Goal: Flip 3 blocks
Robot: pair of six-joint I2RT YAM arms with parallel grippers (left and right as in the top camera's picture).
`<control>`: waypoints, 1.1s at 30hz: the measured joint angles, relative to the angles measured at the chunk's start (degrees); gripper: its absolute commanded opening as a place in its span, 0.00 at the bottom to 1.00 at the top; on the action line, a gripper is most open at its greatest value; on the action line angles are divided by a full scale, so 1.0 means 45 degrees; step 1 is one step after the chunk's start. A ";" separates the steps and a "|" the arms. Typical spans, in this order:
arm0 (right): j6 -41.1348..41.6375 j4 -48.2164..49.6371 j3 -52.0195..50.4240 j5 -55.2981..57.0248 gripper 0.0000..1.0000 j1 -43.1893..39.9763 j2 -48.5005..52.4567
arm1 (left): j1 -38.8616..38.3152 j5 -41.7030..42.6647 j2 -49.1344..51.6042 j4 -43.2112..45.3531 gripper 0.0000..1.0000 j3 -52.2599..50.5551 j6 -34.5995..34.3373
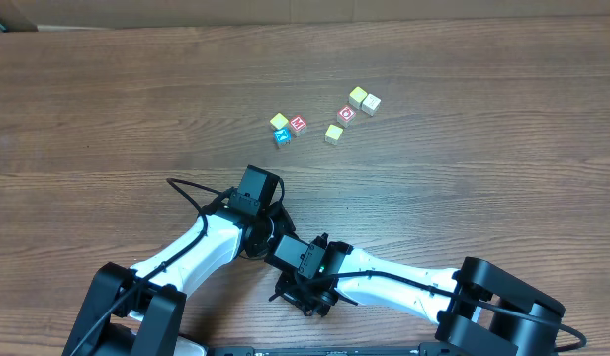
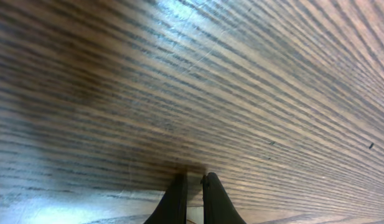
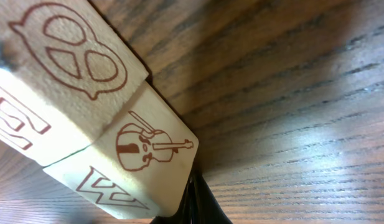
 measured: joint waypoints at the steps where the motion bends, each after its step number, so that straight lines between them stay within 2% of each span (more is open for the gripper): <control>1: -0.0015 0.0015 0.0000 0.0029 0.04 0.0000 0.0000 | 0.0000 0.0000 0.0000 0.0053 0.04 -0.0015 0.0005; 33: -0.0005 0.0073 0.0024 0.0321 0.04 -0.0005 0.0000 | -0.0024 -0.0291 0.0019 0.0432 0.04 -0.0049 0.0238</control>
